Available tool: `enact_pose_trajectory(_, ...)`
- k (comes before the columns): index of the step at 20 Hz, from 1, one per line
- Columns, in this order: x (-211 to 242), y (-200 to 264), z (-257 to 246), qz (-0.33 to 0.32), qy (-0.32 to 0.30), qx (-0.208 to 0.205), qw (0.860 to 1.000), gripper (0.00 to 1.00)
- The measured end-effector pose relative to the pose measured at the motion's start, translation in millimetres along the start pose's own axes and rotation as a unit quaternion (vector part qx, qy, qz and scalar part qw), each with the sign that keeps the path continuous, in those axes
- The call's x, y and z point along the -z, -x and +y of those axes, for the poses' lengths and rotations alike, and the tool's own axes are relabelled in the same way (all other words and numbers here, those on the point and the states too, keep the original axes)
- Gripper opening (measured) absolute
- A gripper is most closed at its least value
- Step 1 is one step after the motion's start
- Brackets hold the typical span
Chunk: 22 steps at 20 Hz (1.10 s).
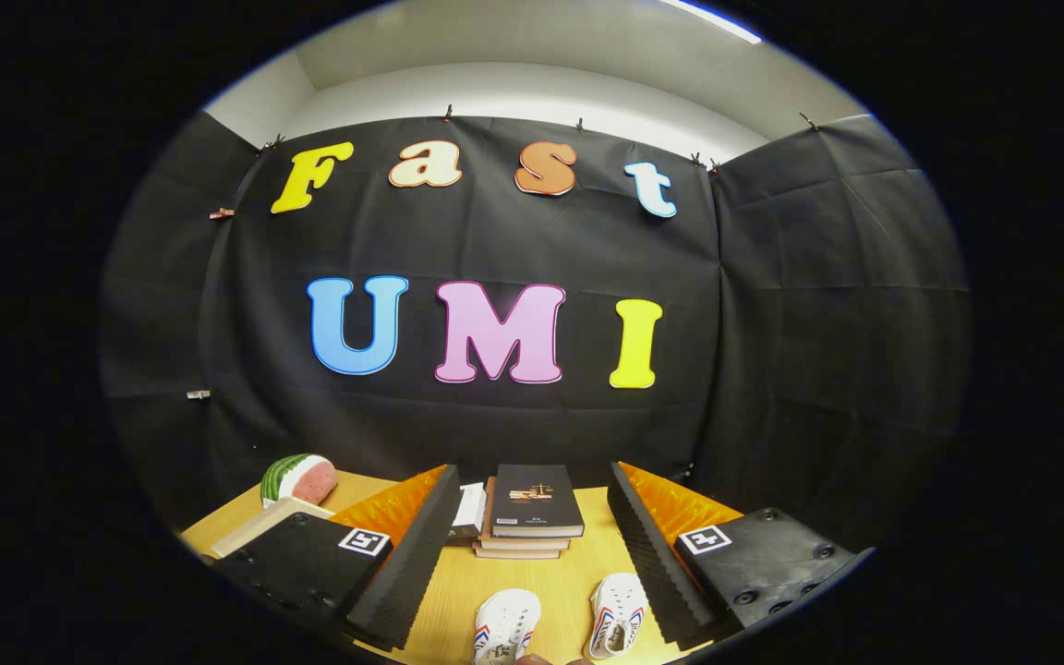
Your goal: Open the storage box then place both shoes into the box .Put the left shoe in first, then the right shoe, with the right side of both shoes facing outward in a uniform manner.
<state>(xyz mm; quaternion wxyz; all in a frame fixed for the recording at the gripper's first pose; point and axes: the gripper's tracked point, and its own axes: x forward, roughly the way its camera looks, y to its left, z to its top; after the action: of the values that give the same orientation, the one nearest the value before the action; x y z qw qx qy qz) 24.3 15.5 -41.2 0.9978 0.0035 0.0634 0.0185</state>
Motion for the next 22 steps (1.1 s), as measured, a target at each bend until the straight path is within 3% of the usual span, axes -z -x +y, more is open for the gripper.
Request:
enact_pose_trajectory(7,45.5,-30.1,30.6,0.071,-0.025,-0.054,0.996,0.98)
enact_pose_trajectory(11,84.2,-37.9,59.2,0.141,-0.081,-0.102,0.982,0.98)
enact_pose_trajectory(14,132.4,-30.1,89.9,0.243,-0.148,-0.142,0.948,0.98)
enact_pose_trajectory(17,171.0,-32.3,113.4,0.308,-0.176,-0.173,0.919,0.99)
enact_pose_trajectory(22,227.0,-2.7,173.2,0.422,-0.249,-0.248,0.836,0.99)
